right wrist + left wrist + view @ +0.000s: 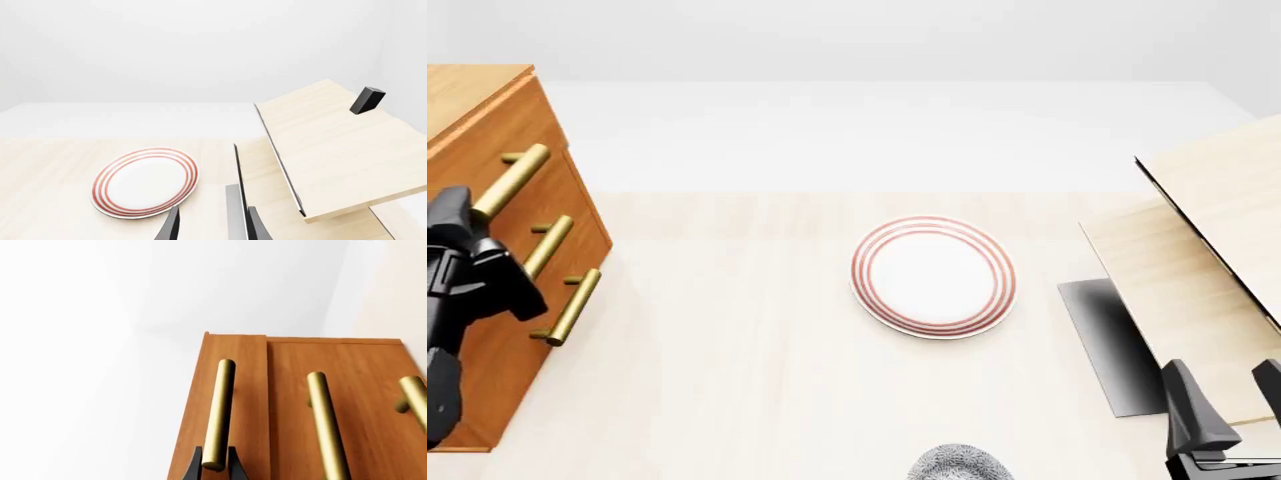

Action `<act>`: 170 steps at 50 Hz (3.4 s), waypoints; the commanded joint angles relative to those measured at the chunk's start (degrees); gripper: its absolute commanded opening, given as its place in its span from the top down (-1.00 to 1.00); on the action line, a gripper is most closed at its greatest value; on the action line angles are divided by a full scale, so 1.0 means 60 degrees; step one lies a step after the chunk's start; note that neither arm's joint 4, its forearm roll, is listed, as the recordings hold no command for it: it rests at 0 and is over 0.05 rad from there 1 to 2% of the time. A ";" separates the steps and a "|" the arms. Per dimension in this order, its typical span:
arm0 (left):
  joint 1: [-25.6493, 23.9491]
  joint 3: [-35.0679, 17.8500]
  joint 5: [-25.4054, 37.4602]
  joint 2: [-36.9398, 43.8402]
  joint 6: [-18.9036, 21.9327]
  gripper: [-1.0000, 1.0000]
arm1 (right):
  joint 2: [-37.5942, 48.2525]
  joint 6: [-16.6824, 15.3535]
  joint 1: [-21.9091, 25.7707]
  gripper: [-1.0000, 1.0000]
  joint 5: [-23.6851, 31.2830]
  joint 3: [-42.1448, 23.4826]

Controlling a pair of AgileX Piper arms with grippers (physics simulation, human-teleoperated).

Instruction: Open the top drawer of the cabinet and put the bowl in it.

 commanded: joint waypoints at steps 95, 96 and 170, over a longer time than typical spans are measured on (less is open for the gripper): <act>-0.3809 -0.0421 0.1646 -0.1105 0.0181 1.00 | -0.0018 -0.0004 -0.0003 -1.00 0.0008 0.0006; -0.3828 -0.0387 0.1665 -0.1135 0.0171 1.00 | -0.0015 -0.0001 -0.0004 -1.00 0.0008 0.0006; -0.6363 -0.3762 0.9531 -0.4955 -0.7568 -1.00 | -0.0017 -0.0002 -0.0003 -1.00 0.0008 0.0006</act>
